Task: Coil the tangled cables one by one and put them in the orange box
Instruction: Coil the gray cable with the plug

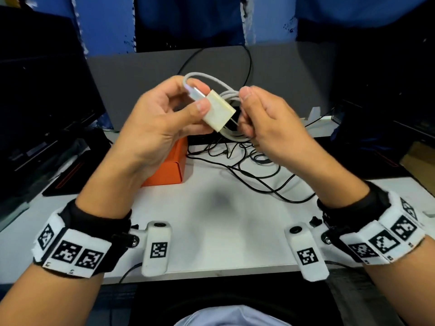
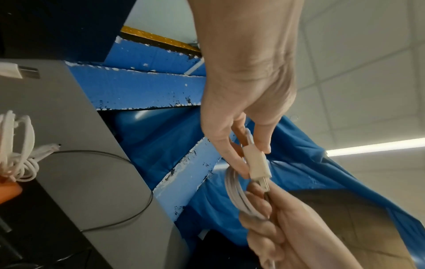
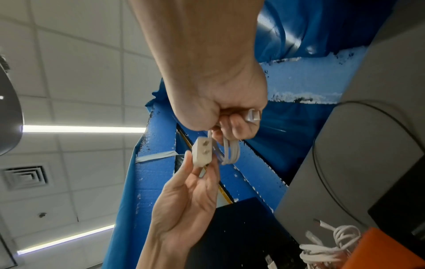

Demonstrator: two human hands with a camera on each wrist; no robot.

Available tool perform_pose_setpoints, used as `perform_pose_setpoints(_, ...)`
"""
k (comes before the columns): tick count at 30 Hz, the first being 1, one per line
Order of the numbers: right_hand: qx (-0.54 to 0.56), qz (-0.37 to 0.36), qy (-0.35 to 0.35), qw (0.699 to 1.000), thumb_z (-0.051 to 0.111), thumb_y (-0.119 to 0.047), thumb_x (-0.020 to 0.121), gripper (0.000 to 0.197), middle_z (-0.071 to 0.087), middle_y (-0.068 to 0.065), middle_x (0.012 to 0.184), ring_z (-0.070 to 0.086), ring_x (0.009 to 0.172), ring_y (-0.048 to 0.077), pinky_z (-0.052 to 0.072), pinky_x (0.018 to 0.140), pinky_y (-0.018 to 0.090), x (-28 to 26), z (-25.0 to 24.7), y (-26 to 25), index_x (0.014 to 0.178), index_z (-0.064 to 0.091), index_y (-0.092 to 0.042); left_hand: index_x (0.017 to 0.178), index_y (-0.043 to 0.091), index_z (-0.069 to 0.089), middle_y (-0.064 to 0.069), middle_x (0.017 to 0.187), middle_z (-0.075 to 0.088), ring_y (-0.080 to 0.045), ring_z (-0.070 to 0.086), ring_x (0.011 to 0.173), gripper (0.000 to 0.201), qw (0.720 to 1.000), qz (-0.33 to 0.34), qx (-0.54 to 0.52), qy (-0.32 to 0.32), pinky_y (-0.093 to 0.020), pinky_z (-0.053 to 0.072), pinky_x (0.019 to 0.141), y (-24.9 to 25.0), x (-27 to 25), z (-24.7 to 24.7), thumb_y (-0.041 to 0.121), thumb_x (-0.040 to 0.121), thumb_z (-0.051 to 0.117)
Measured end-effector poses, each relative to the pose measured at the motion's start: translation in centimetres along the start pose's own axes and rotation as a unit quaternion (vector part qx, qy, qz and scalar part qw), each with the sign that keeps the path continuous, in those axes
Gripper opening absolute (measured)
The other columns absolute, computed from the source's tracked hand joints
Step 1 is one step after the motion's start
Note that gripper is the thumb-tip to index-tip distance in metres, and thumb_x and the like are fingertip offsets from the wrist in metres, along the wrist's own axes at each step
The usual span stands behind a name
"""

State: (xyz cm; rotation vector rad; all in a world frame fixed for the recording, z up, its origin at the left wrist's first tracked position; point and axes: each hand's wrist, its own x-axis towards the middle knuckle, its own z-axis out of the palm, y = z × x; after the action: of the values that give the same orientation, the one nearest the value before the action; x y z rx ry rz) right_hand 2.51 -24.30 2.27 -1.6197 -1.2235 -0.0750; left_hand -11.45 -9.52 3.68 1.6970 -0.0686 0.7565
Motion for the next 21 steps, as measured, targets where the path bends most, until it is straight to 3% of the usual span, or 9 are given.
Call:
perform_pose_setpoints(4,0.001,0.018,0.018,1.0,0.035,-0.045,0.111,0.047,0.044,-0.01,0.065,0.04,0.056,0.01,0.037,0.055,0.032,0.0,0.8,0.4,0.091,0.051,-0.006,0.108,0.015,0.064,0.006,0.102,0.072,-0.011,0.068,0.099,0.014,0.993,0.081,0.071,0.055,-0.025,0.055,0.08,-0.8,0.0,1.5,0.011,0.096,0.068)
perform_pose_setpoints(7,0.02,0.016,0.035,0.999,0.035,-0.044,0.112,0.046,0.043,-0.01,0.058,0.039,0.05,0.009,0.037,0.05,0.032,0.0,0.6,0.4,0.092,0.051,-0.005,0.109,0.013,0.063,-0.002,0.104,0.07,-0.015,0.068,0.095,0.016,0.974,0.145,0.154,0.081,-0.03,0.056,0.085,-1.1,-0.4,2.2,0.01,0.095,0.07)
perform_pose_setpoints(9,0.01,0.01,0.053,0.999,0.038,-0.043,0.111,0.044,0.046,-0.005,0.057,0.043,0.045,0.016,0.04,0.043,0.034,-0.2,0.6,0.3,0.09,0.052,-0.008,0.108,0.018,0.063,-0.009,0.107,0.068,-0.02,0.067,0.094,0.016,0.952,0.18,0.226,0.099,-0.033,0.056,0.085,-1.3,-0.6,2.5,0.015,0.095,0.072)
perform_pose_setpoints(12,-0.017,-0.005,0.079,0.997,0.043,-0.038,0.111,0.04,0.056,0.009,0.065,0.058,0.044,0.02,0.043,0.04,0.024,-0.7,0.4,-0.2,0.089,0.058,-0.008,0.106,0.022,0.062,-0.006,0.106,0.062,-0.02,0.063,0.093,0.016,0.922,0.22,0.301,0.11,-0.025,0.05,0.082,-1.4,-0.8,2.9,0.019,0.094,0.073)
perform_pose_setpoints(16,-0.04,-0.025,0.096,0.994,0.046,-0.034,0.111,0.037,0.064,0.011,0.076,0.065,0.045,0.019,0.047,0.042,0.026,-1.0,0.3,-0.8,0.093,0.064,-0.007,0.106,0.011,0.065,-0.007,0.109,0.055,-0.014,0.058,0.097,0.019,0.892,0.239,0.368,0.112,-0.019,0.046,0.083,-1.7,-0.8,3.3,0.02,0.093,0.075)
perform_pose_setpoints(19,-0.007,-0.035,0.091,0.995,0.047,-0.031,0.111,0.034,0.065,0.006,0.075,0.065,0.045,0.02,0.053,0.044,0.036,-1.2,0.5,-1.0,0.095,0.066,-0.008,0.114,0.012,0.057,-0.008,0.118,0.05,-0.005,0.055,0.104,0.034,0.898,0.224,0.36,0.118,-0.016,0.047,0.086,-2.0,-0.6,3.2,0.019,0.089,0.079)
perform_pose_setpoints(21,0.017,-0.047,0.082,0.995,0.048,-0.029,0.11,0.032,0.063,0.006,0.074,0.063,0.045,0.02,0.052,0.043,0.036,-1.4,0.9,-1.1,0.096,0.068,-0.008,0.124,0.014,0.046,-0.004,0.125,0.053,-0.008,0.06,0.11,0.05,0.934,0.162,0.3,0.108,-0.025,0.052,0.092,-2.1,-0.4,2.7,0.016,0.087,0.079)
